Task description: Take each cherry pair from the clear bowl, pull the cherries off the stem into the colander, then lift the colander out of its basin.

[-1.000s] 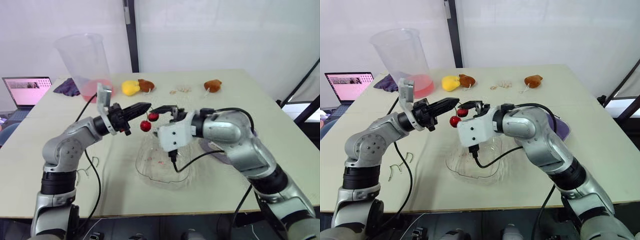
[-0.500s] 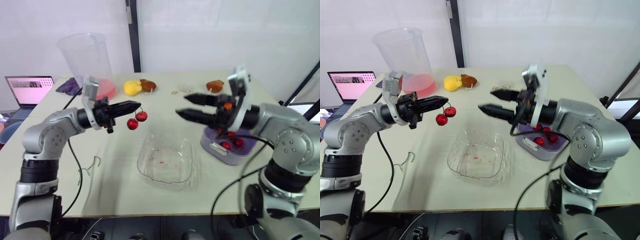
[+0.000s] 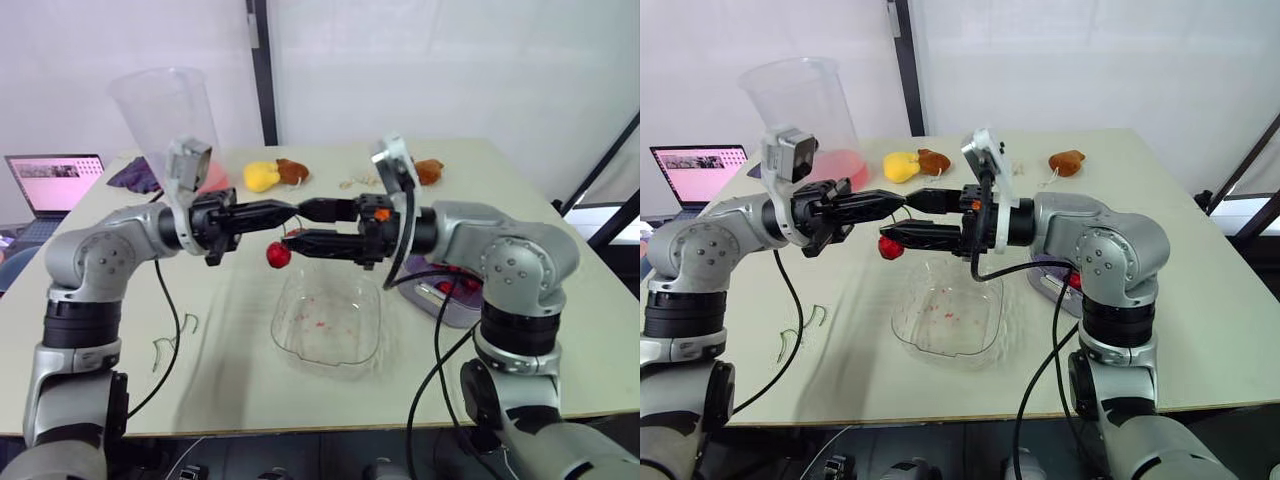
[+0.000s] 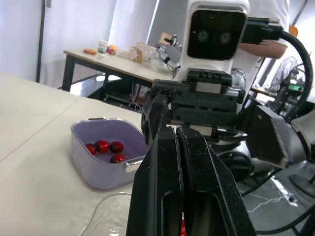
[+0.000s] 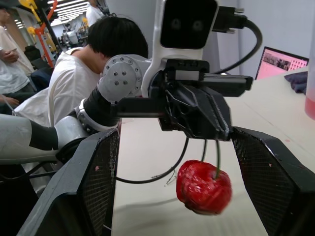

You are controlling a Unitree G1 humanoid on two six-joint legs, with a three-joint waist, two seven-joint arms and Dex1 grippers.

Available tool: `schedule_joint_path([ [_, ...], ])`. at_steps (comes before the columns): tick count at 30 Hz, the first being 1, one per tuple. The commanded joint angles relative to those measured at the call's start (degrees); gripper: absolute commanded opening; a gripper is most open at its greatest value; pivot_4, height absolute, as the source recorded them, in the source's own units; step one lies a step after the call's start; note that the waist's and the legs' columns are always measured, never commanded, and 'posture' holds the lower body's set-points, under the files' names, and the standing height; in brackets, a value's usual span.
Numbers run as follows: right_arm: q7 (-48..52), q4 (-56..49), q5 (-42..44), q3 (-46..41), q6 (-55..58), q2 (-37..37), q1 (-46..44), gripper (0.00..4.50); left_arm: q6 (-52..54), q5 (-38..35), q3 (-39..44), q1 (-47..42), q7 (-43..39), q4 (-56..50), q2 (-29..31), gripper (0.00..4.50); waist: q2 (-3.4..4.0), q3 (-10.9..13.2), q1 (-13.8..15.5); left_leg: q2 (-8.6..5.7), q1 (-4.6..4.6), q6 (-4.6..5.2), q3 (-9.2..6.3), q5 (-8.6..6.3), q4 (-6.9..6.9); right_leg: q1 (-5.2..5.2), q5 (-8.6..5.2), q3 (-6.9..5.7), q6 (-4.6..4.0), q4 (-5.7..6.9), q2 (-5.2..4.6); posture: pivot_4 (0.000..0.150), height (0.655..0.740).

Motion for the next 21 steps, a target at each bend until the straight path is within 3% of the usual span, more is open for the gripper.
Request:
schedule_joint_path([
  [1,-2.44,-0.49,3.03,-0.85,-1.12,0.17,0.19,2.98,0.53,-1.92,2.32,-1.51,1.02,-2.29,0.24,0.0,0.0,0.0,-0.05,0.01,0.0,0.0,0.0,0.0,-0.01,-0.01,0.0,0.0,0.0,0.0,0.0,0.15,0.74],
  [4,-3.7,-0.71,3.26,0.65,-2.07,-0.92,0.8,1.57,0.38,-1.72,2.02,-1.06,0.82,-2.23,0.46,0.0,0.0,0.0,-0.1,0.01,0.0,0.0,0.01,0.0,-0.01,-0.03,0.0,0.0,0.0,0.03,0.01,0.15,0.74],
  [21,-5.01,0.5,2.67,6.0,-9.61,-5.26,2.79,1.57,-0.45,-1.02,1.47,-0.86,0.55,-2.44,0.4,0.0,0.0,0.0,-0.02,0.01,0.0,0.0,0.01,0.0,-0.01,-0.02,0.0,0.0,0.0,0.02,0.01,0.15,0.74],
])
